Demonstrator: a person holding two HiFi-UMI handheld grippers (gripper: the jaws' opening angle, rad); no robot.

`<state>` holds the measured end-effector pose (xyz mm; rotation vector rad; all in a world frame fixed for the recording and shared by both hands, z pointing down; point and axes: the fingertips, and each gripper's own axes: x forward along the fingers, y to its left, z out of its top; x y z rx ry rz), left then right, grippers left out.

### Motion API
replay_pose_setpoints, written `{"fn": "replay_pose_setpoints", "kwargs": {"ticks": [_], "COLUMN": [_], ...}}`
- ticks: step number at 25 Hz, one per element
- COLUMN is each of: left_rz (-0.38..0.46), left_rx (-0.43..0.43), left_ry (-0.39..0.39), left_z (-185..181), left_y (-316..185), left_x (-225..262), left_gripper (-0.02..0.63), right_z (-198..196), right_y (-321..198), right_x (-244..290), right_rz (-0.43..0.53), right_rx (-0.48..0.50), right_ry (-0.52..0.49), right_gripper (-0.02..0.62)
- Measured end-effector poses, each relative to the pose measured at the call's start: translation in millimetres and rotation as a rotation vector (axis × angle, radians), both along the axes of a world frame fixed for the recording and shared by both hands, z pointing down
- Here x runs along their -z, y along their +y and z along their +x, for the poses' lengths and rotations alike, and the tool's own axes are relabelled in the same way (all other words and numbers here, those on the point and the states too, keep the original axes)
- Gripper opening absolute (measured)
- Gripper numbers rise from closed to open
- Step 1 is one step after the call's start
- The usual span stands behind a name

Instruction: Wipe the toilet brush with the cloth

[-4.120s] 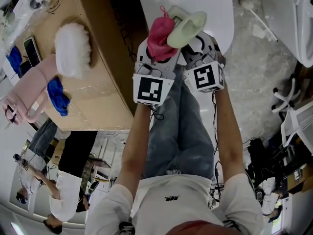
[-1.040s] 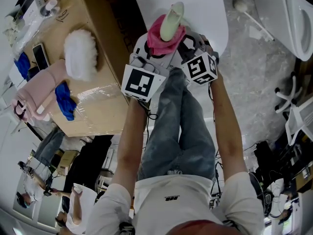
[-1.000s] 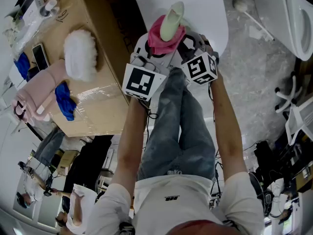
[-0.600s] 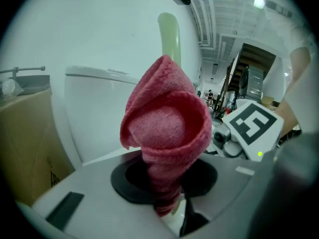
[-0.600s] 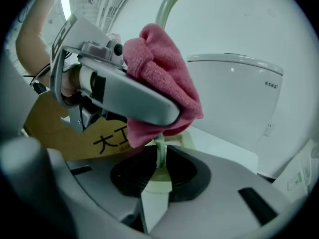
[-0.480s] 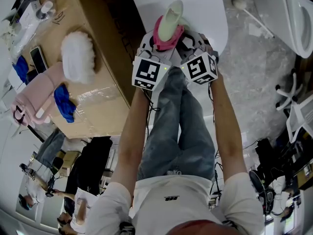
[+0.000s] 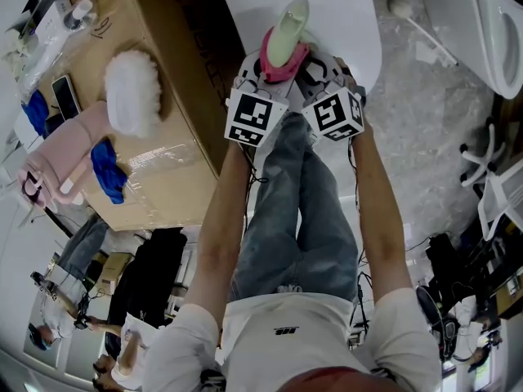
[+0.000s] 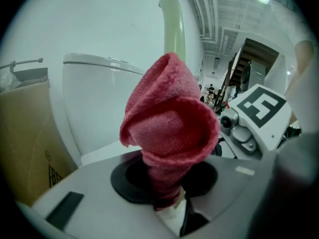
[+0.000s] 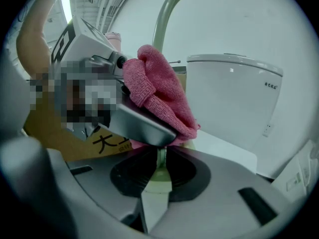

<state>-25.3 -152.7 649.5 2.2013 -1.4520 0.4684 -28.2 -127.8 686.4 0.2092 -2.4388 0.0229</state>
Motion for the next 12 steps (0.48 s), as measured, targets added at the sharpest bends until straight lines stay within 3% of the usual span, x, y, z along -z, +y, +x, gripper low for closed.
{"fn": "replay_pose_setpoints", "kwargs": {"ticks": [5, 12], "left_rz": [0.013, 0.096], "left_rx": [-0.012, -0.014], "left_ry": [-0.011, -0.002], "left_z": [-2, -6], "left_y": [3, 0], "left_x": [17, 69], "left_gripper": [0.114, 0.115], "right_z": [0, 1], "right_y": [0, 1], "right_x": [0, 0], "right_rz": [-0.001, -0.005], "right_rx": [0.000, 0.001], "right_ry": [0.002, 0.001], "right_gripper": [0.055, 0.055]}}
